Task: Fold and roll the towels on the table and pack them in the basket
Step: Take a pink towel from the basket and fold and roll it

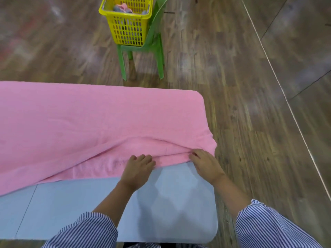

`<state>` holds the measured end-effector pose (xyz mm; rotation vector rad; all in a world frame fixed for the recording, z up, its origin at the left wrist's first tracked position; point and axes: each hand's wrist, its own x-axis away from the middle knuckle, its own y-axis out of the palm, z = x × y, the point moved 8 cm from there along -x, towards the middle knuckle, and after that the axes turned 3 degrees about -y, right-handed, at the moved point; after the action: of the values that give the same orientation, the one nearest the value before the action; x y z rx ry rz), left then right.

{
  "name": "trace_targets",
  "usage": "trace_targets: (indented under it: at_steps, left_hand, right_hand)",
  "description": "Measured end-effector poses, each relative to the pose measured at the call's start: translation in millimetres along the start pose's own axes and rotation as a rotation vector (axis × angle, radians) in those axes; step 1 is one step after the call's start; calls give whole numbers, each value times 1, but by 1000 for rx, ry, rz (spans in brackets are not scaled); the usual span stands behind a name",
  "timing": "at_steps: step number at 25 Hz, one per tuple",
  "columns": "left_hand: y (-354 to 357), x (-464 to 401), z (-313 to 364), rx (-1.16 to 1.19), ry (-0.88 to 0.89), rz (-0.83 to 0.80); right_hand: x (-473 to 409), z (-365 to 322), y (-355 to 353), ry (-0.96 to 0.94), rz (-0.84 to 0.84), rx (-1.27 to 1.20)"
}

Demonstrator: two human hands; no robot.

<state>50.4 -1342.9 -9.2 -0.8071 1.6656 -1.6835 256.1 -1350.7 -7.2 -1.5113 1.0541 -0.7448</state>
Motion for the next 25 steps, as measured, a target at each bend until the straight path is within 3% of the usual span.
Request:
trace_targets:
  at_steps: [6,8,12,15,18,25]
  left_hand:
    - [-35,-6,-16,246,-191,153]
    - [-37,-9,-21,349,-225,123]
    - [-22,-14,-25,176,-236,59]
    - [-19,-19,-12,19,-142,167]
    - [-4,-17,9,36,-31,158]
    - [2,-16,14,85,-130,68]
  right_hand:
    - [-7,5,-31,158,56,-183]
    - [-15,9,-36,195,66,-221]
    - [-16,20,-29,266,76,-17]
    - [-5,18,-22,273,45,81]
    - [8,14,-18,187,151,-14]
    - [26,18,-6,107,175,10]
